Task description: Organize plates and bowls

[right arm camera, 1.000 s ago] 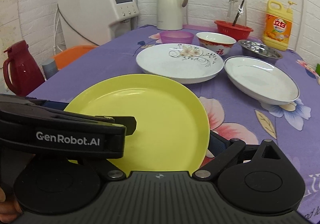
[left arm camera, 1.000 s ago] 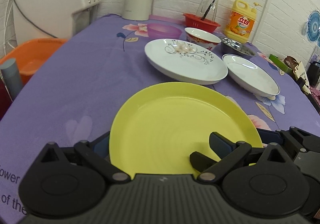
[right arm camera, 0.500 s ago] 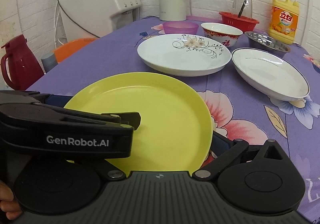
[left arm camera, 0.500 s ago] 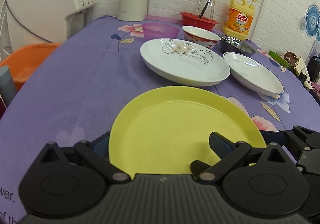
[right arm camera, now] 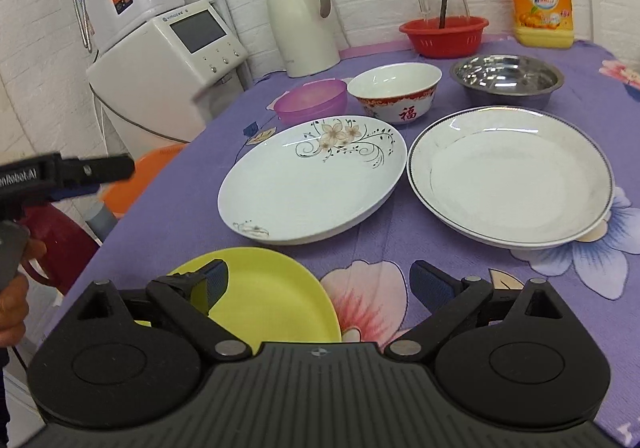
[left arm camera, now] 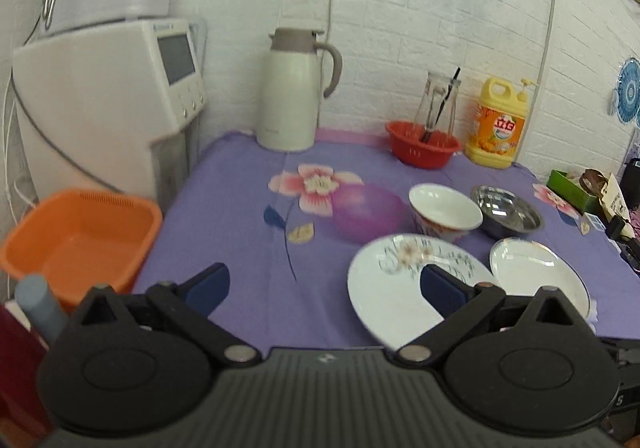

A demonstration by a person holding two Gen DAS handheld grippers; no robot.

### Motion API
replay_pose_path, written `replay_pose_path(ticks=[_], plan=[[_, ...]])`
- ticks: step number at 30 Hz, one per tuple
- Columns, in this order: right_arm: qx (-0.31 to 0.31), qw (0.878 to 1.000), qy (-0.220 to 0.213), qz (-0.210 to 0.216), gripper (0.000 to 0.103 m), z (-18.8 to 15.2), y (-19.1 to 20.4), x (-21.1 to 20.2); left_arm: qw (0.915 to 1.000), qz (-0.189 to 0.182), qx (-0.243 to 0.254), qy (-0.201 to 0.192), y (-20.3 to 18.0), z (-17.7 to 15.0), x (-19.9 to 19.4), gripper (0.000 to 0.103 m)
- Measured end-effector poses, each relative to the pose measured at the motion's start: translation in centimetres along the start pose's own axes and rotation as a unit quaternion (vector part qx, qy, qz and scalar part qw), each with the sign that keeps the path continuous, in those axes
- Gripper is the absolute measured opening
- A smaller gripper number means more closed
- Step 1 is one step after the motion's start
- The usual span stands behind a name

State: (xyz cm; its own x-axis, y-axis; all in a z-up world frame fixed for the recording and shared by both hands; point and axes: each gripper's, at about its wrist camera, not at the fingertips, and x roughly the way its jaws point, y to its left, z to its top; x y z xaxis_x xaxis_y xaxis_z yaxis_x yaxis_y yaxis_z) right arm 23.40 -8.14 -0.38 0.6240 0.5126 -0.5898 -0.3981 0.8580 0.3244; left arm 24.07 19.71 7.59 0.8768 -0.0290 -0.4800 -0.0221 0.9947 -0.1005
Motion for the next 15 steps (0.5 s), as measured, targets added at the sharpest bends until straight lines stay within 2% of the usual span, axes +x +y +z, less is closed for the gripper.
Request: replay_pose_path(ticks=[3, 6, 11, 15], plan=[[0.035, 0.999, 0.023, 0.017, 0.103, 1.4, -1.0, 2.0, 0.9999, 0.001, 0.008, -0.007, -0.1, 2.5, 2.6, 0.1], [0.048, 0.998, 0.04, 0.02, 0.103, 2.3, -1.0, 3.9, 0.9996, -0.016, 0.005, 0.024, -0.9, 1.7, 5.8, 0.1], [0.001, 0.999, 0.053, 0.009, 0.103, 3.2, 0.8, 5.7, 0.9973, -0.021, 0.01, 0.069, -2.0, 0.1, 10.3, 0.1], [-0.02, 0.998, 0.067, 0.003, 0.103, 3.8, 1.4, 6.4, 0.9963, -0.02, 0.016, 0.082, -1.7, -0.1, 11.9, 0.1]])
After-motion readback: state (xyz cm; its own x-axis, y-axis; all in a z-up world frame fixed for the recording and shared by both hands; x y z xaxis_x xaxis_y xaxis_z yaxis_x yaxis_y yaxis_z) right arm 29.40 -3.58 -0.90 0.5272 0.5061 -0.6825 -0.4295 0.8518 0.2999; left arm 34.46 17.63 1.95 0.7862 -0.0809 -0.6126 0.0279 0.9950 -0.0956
